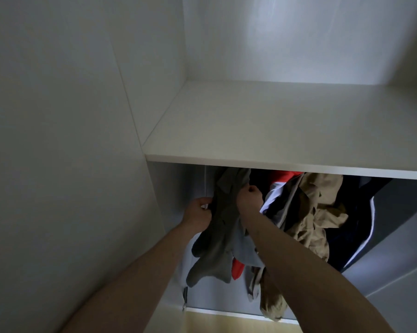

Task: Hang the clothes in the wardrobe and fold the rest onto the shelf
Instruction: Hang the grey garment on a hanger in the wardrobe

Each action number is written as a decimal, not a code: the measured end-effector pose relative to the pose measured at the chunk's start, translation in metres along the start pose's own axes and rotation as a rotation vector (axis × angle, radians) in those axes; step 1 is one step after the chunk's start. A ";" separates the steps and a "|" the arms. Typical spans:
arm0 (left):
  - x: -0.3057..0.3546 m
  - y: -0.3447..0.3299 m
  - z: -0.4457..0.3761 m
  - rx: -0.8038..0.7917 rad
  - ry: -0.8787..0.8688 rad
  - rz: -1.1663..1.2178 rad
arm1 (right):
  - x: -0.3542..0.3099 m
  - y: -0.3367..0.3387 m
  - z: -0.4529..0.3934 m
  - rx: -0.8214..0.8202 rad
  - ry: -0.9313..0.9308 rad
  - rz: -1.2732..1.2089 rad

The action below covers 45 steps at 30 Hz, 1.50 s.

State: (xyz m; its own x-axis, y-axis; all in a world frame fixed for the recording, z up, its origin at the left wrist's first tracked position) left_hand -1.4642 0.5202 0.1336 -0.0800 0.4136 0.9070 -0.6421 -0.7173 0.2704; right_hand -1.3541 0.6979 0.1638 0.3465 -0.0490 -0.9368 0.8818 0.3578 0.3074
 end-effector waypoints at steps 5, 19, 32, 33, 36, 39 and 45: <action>0.016 -0.005 0.009 -0.012 -0.040 0.016 | 0.015 -0.001 -0.006 -0.144 0.030 0.196; 0.027 -0.010 0.047 0.035 -0.161 0.093 | 0.014 0.031 0.028 -0.227 0.276 0.298; -0.061 -0.016 0.192 0.116 -0.132 0.061 | 0.075 0.130 0.148 -0.353 0.127 0.023; -0.067 -0.016 0.205 0.132 -0.130 0.064 | 0.084 0.138 0.156 -0.368 0.108 0.026; -0.086 -0.012 0.239 0.195 -0.079 0.041 | 0.114 0.162 0.176 -0.405 0.041 0.042; -0.105 -0.011 0.265 0.234 -0.033 -0.002 | 0.146 0.183 0.195 -0.436 -0.023 0.063; -0.143 -0.023 0.294 0.205 0.150 -0.127 | 0.207 0.215 0.233 -0.509 -0.133 0.083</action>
State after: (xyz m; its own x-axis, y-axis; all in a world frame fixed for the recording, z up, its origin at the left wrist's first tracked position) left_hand -1.2145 0.3124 0.0923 -0.1306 0.5747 0.8079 -0.4877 -0.7467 0.4523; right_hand -1.0182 0.5476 0.0751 0.4754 -0.1072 -0.8732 0.5940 0.7713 0.2287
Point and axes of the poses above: each hand's wrist, its own z-axis away from the middle knuckle, its own y-axis out of the back of the hand, x = y × z, the point moved 10 cm from there along -z, towards the middle knuckle, and after that the axes turned 1 degree about y, right-handed, at the moved point
